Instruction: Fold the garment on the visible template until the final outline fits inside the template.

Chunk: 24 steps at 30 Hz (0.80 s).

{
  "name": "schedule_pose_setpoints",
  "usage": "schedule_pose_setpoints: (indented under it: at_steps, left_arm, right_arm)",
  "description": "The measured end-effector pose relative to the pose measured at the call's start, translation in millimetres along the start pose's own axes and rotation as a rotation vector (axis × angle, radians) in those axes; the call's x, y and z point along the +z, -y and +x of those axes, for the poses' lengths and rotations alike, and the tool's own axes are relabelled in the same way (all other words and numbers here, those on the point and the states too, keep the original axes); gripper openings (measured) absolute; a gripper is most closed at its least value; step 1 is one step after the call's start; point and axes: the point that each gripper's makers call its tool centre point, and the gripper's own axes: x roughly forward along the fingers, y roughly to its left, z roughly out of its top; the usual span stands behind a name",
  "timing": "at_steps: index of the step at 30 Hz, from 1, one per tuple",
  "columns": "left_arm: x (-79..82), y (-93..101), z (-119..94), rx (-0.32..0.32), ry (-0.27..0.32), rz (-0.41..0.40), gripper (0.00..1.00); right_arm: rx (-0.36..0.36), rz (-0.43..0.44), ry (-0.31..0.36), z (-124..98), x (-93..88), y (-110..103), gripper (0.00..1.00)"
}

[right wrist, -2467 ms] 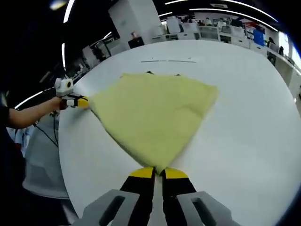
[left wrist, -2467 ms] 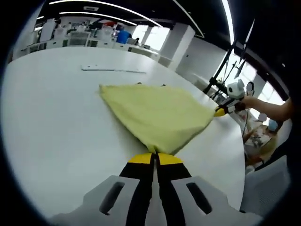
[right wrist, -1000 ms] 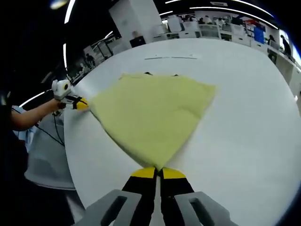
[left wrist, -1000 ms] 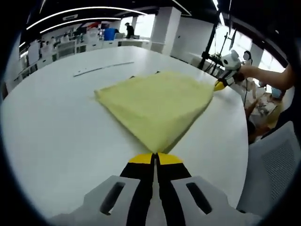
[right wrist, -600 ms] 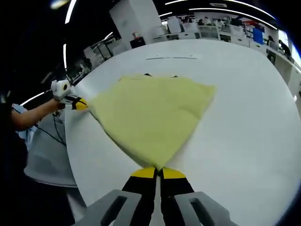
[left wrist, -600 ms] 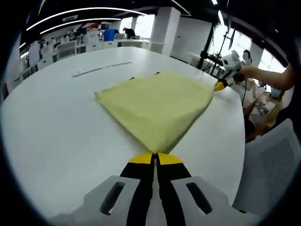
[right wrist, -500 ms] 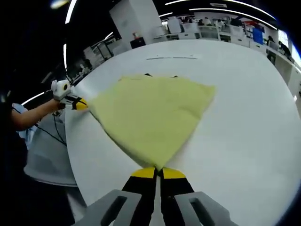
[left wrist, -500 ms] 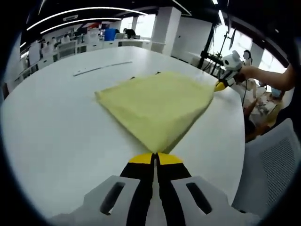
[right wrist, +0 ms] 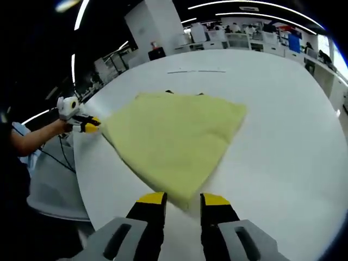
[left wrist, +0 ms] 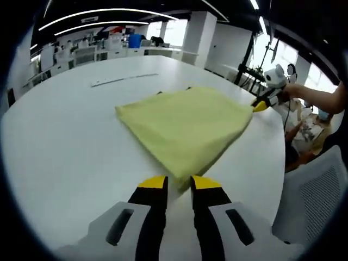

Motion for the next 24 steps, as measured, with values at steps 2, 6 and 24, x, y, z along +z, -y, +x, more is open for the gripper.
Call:
schedule_pose_setpoints:
  at_steps: [2, 6, 24]
  left_arm:
    - [4.6, 0.1, -2, 0.009, 0.016, -0.011, 0.26]
    - [11.7, -2.4, -6, 0.030, 0.038, -0.010, 0.38]
    - [42.1, 10.0, -48, 0.138, 0.192, -0.019, 0.81]
  right_arm:
    - [-0.003, 0.008, 0.015, -1, 2.6, -1, 0.37]
    - [-0.013, -0.004, 0.039, -5, 6.7, -6, 0.52]
    - [-0.040, -0.090, 0.241, -41, 38.2, -43, 0.93]
